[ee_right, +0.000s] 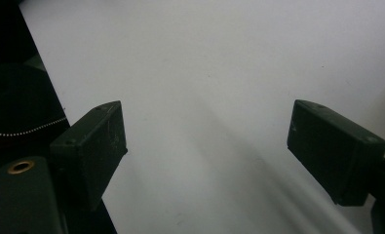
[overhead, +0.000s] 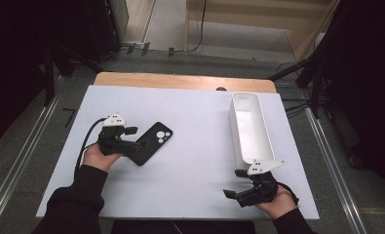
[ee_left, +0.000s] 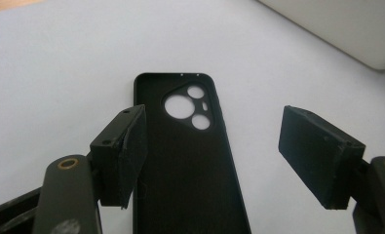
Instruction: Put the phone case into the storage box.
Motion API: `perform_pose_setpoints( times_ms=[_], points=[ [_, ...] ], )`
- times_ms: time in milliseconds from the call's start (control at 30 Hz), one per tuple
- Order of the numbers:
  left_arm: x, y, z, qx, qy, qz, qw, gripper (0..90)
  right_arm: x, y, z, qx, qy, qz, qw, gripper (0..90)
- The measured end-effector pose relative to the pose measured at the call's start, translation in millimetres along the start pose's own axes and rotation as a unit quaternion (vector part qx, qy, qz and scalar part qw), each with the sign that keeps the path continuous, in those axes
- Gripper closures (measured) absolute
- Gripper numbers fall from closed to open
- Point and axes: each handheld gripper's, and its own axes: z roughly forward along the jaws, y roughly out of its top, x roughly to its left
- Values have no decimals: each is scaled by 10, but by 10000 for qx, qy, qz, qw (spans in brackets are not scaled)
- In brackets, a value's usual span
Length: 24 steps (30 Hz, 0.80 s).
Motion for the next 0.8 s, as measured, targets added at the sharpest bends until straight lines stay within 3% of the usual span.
perform_pose_setpoints(
  times_ms=[200,267,300,367,500,633,800],
  points=[
    [-32,34,104,5,-7,32,10000,211,-1,-1,-4,8,4,-18,10000,128],
    [-40,71,105,-56,233,112,9997,14,2,-2,-5,-4,-3,-12,10000,128],
    [-35,82,91,-180,197,75,9996,0,4,-3,-5,-9,-4,-5,10000,128],
    [-21,92,98,-272,78,-47,9996,0,4,-4,-8,-1,4,-1,10000,128],
    [-24,67,154,-53,224,76,9997,0,6,-7,-14,4,-2,22,10000,128],
    [-19,47,197,-9,212,128,9997,0,8,-9,-18,6,-4,9,10000,128],
    [-26,20,225,43,442,155,9989,26,14,-11,-16,16,-12,30,10000,128]
  ],
)
